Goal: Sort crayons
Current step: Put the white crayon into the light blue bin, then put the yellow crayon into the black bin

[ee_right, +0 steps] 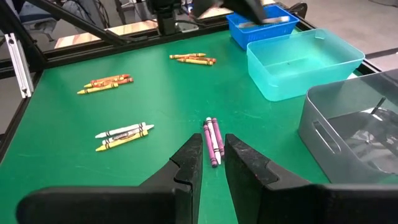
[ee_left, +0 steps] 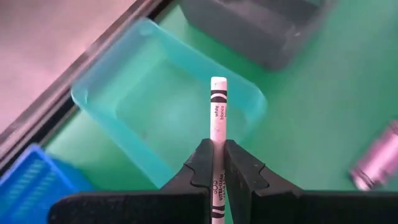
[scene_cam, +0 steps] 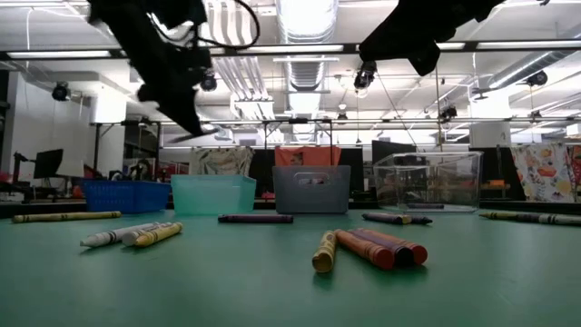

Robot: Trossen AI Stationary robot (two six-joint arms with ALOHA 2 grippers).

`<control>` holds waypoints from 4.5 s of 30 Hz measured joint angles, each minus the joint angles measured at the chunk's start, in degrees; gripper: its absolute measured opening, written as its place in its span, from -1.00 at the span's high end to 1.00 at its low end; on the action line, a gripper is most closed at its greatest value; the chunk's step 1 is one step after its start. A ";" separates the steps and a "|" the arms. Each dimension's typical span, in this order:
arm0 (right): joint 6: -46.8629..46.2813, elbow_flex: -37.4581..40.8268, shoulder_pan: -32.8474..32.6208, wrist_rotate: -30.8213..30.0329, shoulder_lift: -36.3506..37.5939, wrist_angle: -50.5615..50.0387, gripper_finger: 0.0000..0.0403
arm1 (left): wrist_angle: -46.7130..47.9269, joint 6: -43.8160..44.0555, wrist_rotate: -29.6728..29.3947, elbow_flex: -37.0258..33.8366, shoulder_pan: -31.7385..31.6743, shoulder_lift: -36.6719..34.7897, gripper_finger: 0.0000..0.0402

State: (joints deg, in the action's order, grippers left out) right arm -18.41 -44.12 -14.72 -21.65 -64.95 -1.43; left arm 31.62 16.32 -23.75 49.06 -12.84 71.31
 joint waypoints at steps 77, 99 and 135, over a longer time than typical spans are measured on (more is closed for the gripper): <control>-7.33 0.00 -0.02 -0.81 0.00 -0.26 0.72 | -6.52 6.24 13.62 -0.07 23.08 -2.87 0.77; -8.15 0.04 -0.03 0.15 -0.95 -1.50 0.72 | 15.23 26.11 15.34 -0.11 26.05 3.45 0.77; -0.44 0.17 3.15 -6.99 -5.55 1.79 0.72 | 8.24 29.34 2.05 -23.42 24.09 -11.51 0.77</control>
State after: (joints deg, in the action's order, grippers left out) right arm -18.85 -43.94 -11.57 -28.64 -70.50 0.36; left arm 39.86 45.67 -21.70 25.63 11.25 59.80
